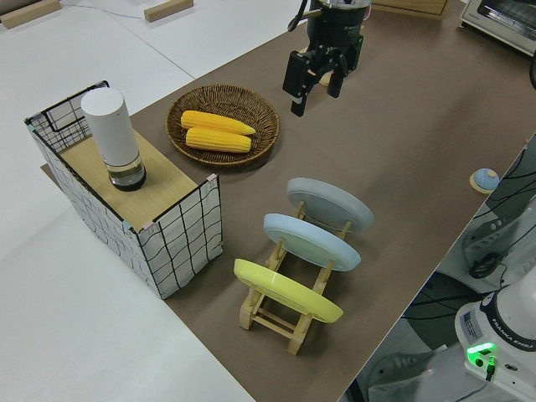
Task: Pick gray plate from low plate rack and place it on table with left arm
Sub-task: 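Lower the left gripper onto the rim of the gray plate and grasp it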
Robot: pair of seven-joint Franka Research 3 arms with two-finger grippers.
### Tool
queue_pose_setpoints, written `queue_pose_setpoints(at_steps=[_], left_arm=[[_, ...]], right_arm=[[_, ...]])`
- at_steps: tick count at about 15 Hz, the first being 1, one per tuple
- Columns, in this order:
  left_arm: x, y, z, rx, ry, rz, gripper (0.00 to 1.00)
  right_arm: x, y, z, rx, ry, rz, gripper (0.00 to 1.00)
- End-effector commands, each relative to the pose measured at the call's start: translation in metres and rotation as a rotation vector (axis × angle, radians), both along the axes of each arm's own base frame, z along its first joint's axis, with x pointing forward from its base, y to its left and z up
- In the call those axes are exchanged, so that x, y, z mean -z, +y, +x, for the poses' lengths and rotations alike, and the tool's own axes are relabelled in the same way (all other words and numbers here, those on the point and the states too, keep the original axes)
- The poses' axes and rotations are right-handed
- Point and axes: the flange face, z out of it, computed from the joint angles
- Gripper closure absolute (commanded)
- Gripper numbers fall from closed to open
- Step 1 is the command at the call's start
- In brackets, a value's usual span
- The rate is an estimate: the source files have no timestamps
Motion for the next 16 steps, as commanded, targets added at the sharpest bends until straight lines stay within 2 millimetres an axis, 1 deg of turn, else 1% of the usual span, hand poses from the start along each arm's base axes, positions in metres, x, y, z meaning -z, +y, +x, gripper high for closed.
queue_pose_setpoints(at_steps=[1,3,6,9,11,16], left_arm=[[0.022,0.0,-0.012,0.027,-0.025,0.023,0.01],[0.034,0.001,-0.019,0.037,-0.03,0.047,0.01],[0.048,0.0,-0.028,0.044,-0.034,0.053,0.01],[0.062,0.0,-0.035,0.056,-0.022,0.068,0.01],[0.067,0.001,-0.037,0.057,-0.019,0.068,0.01],[0.091,0.001,-0.047,0.085,-0.022,0.099,0.01]], right_arm=[[-0.003,-0.001,-0.002,0.002,0.006,0.009,0.013],[-0.003,-0.001,-0.002,0.002,0.006,0.009,0.011],[-0.003,-0.001,-0.002,0.002,0.006,0.009,0.011],[-0.003,-0.001,-0.002,0.002,0.006,0.009,0.011],[-0.003,-0.001,-0.002,0.002,0.006,0.009,0.011],[-0.003,-0.001,-0.002,0.002,0.006,0.009,0.013]])
